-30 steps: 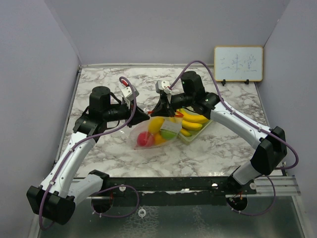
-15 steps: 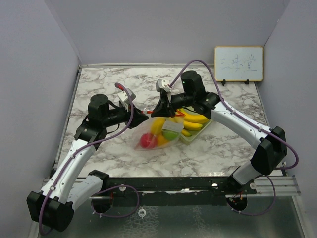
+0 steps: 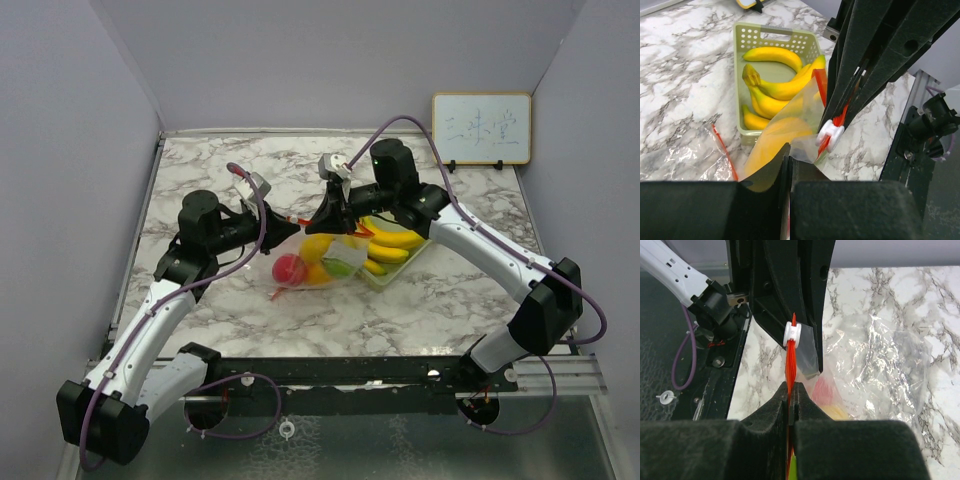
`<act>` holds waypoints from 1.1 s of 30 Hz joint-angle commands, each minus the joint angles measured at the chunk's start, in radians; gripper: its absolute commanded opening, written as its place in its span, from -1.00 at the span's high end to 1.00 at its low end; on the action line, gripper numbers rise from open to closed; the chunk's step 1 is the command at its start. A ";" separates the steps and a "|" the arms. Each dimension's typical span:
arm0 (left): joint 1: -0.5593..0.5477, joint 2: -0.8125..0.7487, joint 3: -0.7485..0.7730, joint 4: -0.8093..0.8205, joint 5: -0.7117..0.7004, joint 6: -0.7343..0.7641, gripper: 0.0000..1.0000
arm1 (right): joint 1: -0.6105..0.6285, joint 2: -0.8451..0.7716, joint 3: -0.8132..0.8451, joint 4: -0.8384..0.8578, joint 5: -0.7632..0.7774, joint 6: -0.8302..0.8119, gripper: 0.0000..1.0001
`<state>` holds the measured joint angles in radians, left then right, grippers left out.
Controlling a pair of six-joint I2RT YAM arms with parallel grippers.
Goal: Place the food in the zip-top bag and seal the zipper
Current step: Zip the zipper food storage bag at the center of the board.
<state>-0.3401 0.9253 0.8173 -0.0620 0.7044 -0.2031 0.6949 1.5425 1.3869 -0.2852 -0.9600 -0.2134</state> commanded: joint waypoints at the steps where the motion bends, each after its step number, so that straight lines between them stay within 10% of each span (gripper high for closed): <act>1: 0.006 0.047 0.007 0.080 0.130 -0.020 1.00 | 0.000 -0.042 0.033 0.016 -0.029 0.010 0.96; 5: 0.016 0.070 0.021 0.069 0.177 -0.028 1.00 | 0.000 -0.042 0.044 -0.013 0.071 -0.013 0.92; 13: 0.035 0.072 0.041 0.045 0.176 -0.033 1.00 | 0.000 -0.038 0.086 0.044 0.068 -0.026 0.14; 33: 0.042 0.078 0.053 0.038 0.192 -0.038 1.00 | 0.000 0.040 0.115 0.081 -0.015 0.087 0.30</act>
<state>-0.3069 1.0088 0.8379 -0.0380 0.8539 -0.2359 0.6937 1.5520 1.4616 -0.1997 -0.9588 -0.1520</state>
